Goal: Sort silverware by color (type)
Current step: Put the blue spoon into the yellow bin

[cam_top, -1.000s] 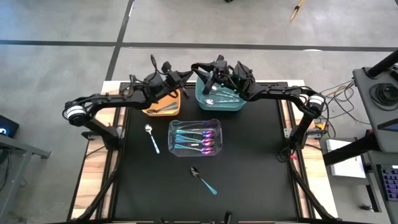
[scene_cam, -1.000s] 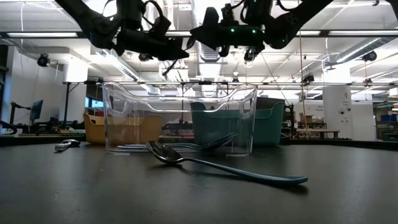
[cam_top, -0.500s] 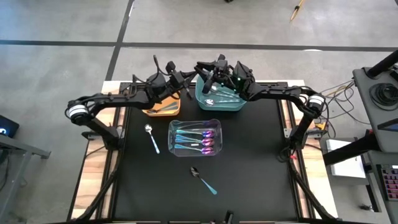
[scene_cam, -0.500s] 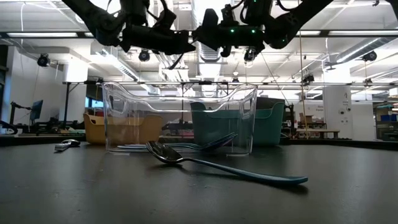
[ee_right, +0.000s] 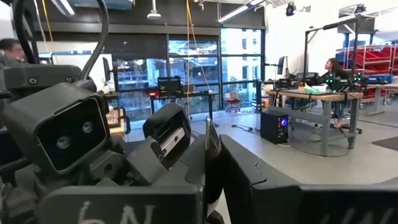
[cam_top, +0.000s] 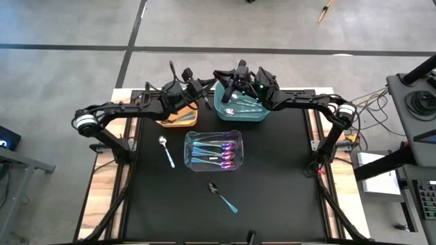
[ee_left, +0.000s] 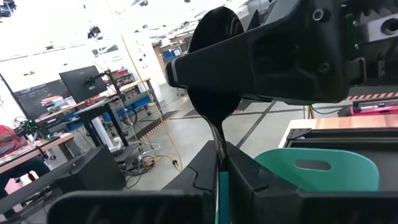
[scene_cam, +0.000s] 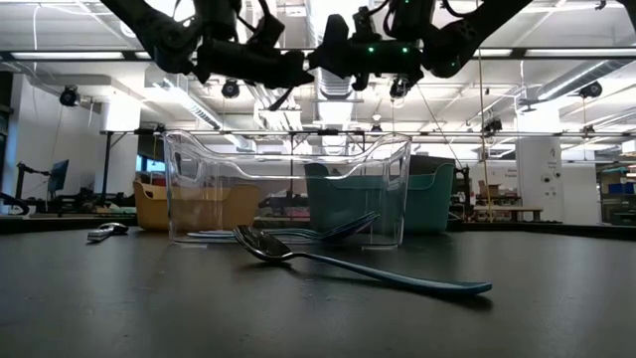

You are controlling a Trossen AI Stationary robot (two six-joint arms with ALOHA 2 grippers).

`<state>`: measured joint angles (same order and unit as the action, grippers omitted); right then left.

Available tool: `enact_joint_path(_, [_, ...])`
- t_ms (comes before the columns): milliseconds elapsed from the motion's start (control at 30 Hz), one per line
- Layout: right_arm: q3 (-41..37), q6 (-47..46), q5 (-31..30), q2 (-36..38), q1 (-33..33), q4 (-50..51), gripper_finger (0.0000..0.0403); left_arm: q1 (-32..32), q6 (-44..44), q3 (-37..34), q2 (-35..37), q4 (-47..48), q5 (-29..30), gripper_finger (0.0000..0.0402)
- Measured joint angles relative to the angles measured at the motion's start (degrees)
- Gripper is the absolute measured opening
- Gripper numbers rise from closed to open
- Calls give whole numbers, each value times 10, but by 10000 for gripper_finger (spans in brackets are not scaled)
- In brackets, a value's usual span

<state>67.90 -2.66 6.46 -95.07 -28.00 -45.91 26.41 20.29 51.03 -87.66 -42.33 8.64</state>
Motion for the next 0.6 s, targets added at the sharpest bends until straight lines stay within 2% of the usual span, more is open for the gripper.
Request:
enact_joint_path(133, [3,18,0,0,0,23,16,0,1,0,2,10,-4,19])
enact_joint_path(300, [27,50,2,0,0,87,15,1,-5,0,5,34,-14,68])
enact_joint_path(600, [157,157,15,0,-1,396,14,2,-11,0,19,114,-20,156])
